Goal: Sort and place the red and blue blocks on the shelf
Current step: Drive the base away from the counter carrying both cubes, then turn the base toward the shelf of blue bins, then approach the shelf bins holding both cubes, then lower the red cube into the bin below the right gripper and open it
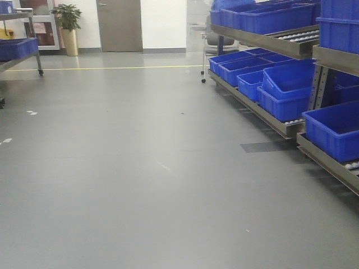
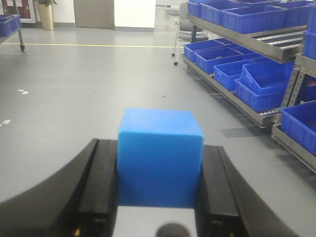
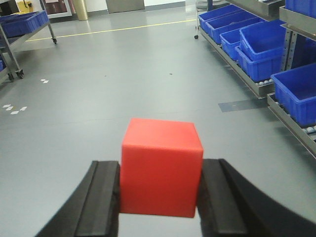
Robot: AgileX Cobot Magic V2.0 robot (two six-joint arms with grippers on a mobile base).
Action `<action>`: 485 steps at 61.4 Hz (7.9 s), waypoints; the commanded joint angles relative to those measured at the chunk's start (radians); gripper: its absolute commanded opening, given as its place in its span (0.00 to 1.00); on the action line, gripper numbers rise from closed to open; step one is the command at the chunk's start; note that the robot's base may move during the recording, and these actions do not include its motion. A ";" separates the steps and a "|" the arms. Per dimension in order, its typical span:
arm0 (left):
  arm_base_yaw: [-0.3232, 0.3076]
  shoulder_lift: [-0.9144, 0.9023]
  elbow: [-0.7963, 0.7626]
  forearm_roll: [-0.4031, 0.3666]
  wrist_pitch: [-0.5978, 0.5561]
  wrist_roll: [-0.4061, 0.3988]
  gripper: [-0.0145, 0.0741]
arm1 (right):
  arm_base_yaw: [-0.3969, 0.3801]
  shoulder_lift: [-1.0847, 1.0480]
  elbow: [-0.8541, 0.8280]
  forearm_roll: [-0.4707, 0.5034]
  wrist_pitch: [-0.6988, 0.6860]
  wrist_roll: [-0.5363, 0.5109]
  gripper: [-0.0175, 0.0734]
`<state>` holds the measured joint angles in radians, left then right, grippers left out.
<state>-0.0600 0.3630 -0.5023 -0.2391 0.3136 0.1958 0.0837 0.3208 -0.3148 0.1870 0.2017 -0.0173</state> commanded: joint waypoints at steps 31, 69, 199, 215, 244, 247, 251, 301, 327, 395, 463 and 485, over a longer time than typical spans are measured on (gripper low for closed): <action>0.002 0.007 -0.030 -0.014 -0.084 -0.001 0.30 | -0.007 0.004 -0.028 0.003 -0.086 -0.009 0.29; 0.002 0.007 -0.030 -0.014 -0.084 -0.001 0.30 | -0.007 0.004 -0.028 0.003 -0.086 -0.009 0.29; 0.002 0.007 -0.030 -0.014 -0.084 -0.001 0.30 | -0.007 0.004 -0.028 0.003 -0.086 -0.009 0.29; 0.002 0.007 -0.030 -0.014 -0.084 -0.001 0.30 | -0.007 0.004 -0.028 0.003 -0.086 -0.009 0.29; 0.002 0.007 -0.030 -0.014 -0.084 -0.001 0.30 | -0.007 0.004 -0.028 0.003 -0.086 -0.009 0.29; 0.002 0.007 -0.030 -0.014 -0.084 -0.001 0.30 | -0.007 0.004 -0.028 0.003 -0.086 -0.009 0.29; 0.002 0.007 -0.030 -0.014 -0.084 -0.001 0.30 | -0.007 0.004 -0.028 0.003 -0.086 -0.009 0.29; 0.002 0.010 -0.030 -0.014 -0.084 -0.001 0.30 | -0.007 0.004 -0.028 0.003 -0.086 -0.009 0.29; 0.002 0.010 -0.030 -0.014 -0.084 -0.001 0.30 | -0.007 0.004 -0.028 0.003 -0.086 -0.009 0.29; 0.002 0.010 -0.030 -0.014 -0.084 -0.001 0.30 | -0.007 0.004 -0.028 0.003 -0.086 -0.009 0.29; 0.002 0.010 -0.030 -0.014 -0.084 -0.001 0.30 | -0.007 0.004 -0.028 0.003 -0.086 -0.009 0.29; 0.002 0.010 -0.030 -0.014 -0.084 -0.001 0.30 | -0.007 0.004 -0.028 0.003 -0.106 -0.009 0.29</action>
<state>-0.0574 0.3630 -0.5023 -0.2406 0.3136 0.1958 0.0837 0.3192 -0.3148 0.1870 0.1897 -0.0173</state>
